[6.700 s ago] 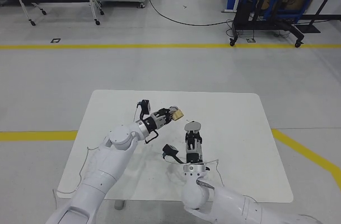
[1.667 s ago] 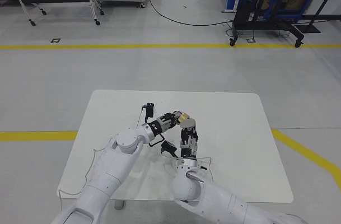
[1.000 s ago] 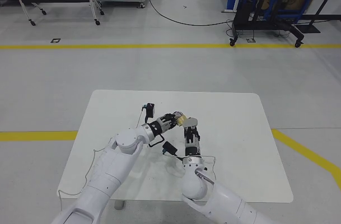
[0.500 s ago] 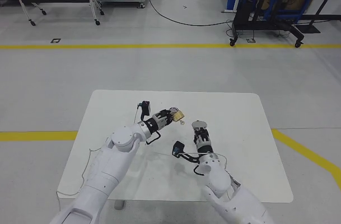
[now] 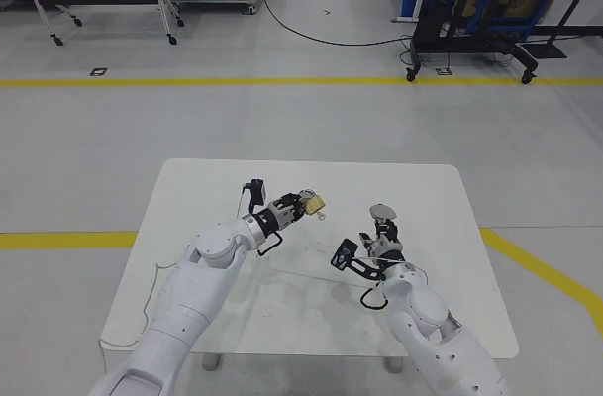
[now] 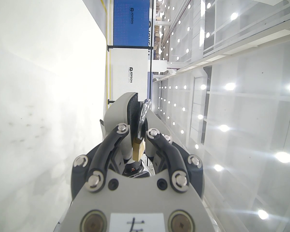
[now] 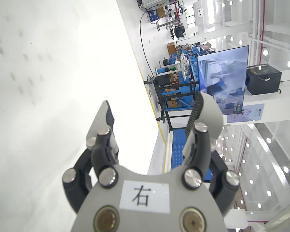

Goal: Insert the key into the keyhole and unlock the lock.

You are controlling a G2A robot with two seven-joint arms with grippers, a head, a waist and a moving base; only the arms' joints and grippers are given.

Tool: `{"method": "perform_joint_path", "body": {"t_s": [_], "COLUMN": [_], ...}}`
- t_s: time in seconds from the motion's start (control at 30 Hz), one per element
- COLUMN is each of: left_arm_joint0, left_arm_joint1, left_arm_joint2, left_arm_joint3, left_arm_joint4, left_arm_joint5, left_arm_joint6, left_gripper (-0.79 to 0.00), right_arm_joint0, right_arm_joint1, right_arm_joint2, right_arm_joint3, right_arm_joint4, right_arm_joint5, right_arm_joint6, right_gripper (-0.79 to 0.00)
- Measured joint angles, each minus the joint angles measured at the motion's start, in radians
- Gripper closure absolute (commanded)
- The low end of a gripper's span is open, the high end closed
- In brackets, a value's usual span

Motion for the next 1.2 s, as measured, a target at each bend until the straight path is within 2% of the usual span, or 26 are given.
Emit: {"method": "perform_joint_path", "body": {"t_s": [0.13,0.2,0.37,0.4,0.43,0.5,0.53,0.6,0.63,0.67,0.73,0.97,1.2], "left_arm_joint0": [0.003,0.013,0.018,0.017,0.016,0.013,0.012,0.012,0.013,0.014,0.014,0.005,-0.005], "left_arm_joint1": [0.000,0.001,0.006,0.006,0.007,0.008,0.008,0.008,0.008,0.008,0.008,0.009,0.009], "left_arm_joint2": [0.000,0.001,0.001,0.002,0.005,0.012,0.015,0.022,0.023,0.024,0.024,0.028,0.042], "left_arm_joint3": [-0.004,-0.019,-0.040,-0.042,-0.043,-0.046,-0.047,-0.051,-0.053,-0.054,-0.054,-0.048,-0.035], "left_arm_joint4": [0.001,0.010,0.044,0.053,0.063,0.090,0.103,0.127,0.131,0.132,0.129,0.135,0.145], "left_arm_joint5": [0.000,0.008,0.057,0.065,0.074,0.088,0.091,0.094,0.095,0.097,0.101,0.105,0.108], "left_arm_joint6": [0.004,0.018,0.032,0.034,0.037,0.045,0.050,0.061,0.063,0.064,0.063,0.024,-0.007], "left_gripper": [0.000,0.000,0.000,0.000,0.000,0.000,0.000,0.000,0.000,0.000,0.000,0.000,0.000], "right_arm_joint0": [-0.001,-0.007,-0.019,-0.021,-0.021,-0.013,-0.007,0.018,0.030,0.045,0.065,0.129,0.175], "right_arm_joint1": [0.000,0.001,0.026,0.032,0.037,0.051,0.057,0.068,0.071,0.075,0.077,0.068,0.065], "right_arm_joint2": [0.000,0.014,0.141,0.168,0.195,0.255,0.277,0.313,0.320,0.324,0.318,0.193,0.134], "right_arm_joint3": [-0.001,-0.008,-0.024,-0.025,-0.022,-0.006,0.003,0.029,0.039,0.051,0.066,0.104,0.133], "right_arm_joint4": [0.003,0.064,0.344,0.388,0.432,0.524,0.556,0.606,0.621,0.636,0.642,0.606,0.629], "right_arm_joint5": [-0.003,-0.045,-0.292,-0.348,-0.408,-0.561,-0.628,-0.767,-0.815,-0.869,-0.908,-0.903,-0.894], "right_arm_joint6": [-0.004,-0.062,-0.353,-0.402,-0.453,-0.558,-0.590,-0.625,-0.629,-0.629,-0.616,-0.502,-0.488], "right_gripper": [-0.785,-0.785,-0.785,-0.757,-0.659,-0.379,-0.320,-0.083,0.000,0.000,0.000,0.000,0.000]}}
